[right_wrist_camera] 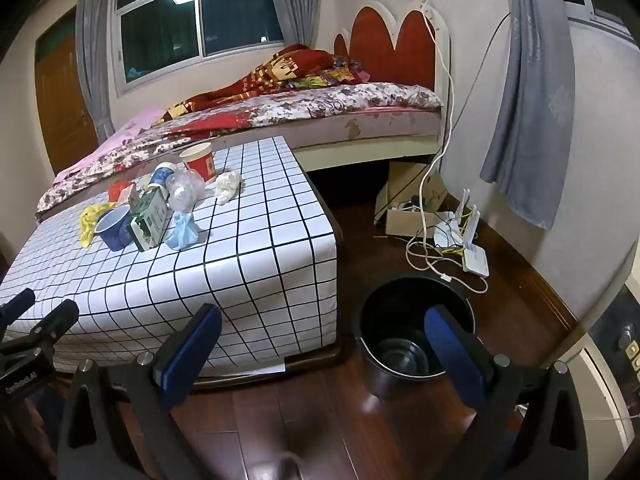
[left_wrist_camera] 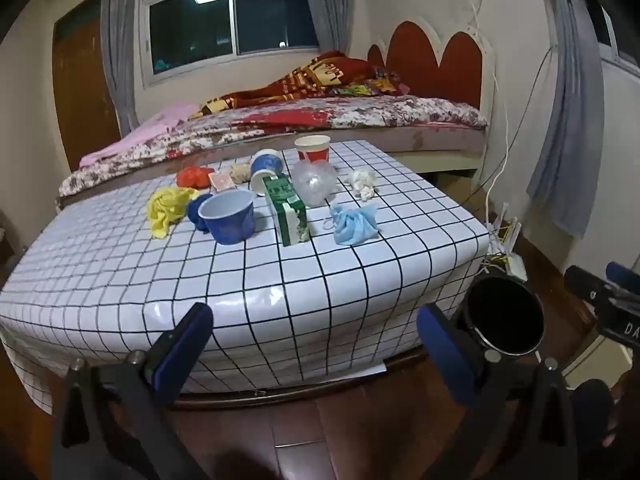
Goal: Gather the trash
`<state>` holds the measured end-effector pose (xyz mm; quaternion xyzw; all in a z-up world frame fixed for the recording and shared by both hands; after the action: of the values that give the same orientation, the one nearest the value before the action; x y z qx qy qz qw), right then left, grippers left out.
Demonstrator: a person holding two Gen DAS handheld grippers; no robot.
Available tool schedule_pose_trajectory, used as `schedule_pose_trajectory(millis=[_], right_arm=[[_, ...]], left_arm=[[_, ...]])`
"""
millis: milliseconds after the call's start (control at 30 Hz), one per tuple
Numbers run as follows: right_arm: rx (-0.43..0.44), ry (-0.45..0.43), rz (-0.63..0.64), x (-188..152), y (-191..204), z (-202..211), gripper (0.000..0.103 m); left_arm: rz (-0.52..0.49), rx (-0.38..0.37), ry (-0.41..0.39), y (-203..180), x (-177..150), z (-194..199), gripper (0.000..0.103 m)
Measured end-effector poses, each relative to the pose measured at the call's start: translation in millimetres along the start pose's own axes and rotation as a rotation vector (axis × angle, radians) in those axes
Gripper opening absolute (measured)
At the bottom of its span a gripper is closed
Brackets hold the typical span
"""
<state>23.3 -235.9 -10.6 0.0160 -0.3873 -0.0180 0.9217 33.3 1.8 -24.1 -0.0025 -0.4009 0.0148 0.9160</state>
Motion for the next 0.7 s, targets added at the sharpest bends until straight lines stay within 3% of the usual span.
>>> schedule_pose_trajectory(millis=[100,233,700], right_arm=[[0.0,0.006,0.002,0,0,0,0.102],[-0.003,0.002,0.004,1,0,1,0.102],[-0.001,-0.001,0.007,0,2,2,0.102]], left_arm=[[-0.025,0.009,0.021,4,5,-4,0.102],[-0.068,0.045,-0.014,-2,2,0,0.102],[-0.045,0.042,-0.008,-5,-2,1,0.102]])
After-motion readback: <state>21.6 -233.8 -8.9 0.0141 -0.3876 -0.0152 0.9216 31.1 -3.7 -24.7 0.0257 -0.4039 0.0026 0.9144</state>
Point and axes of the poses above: each gripper's, at about its wrist camera, not at the fingertips, and z roughly against the way its jaws point, y to its left, x to its top, the point moved 4 cm from there along -z, roughly the way its jaws point, and after that the axes turned 7 degrees about y, right-handed, at the moved point
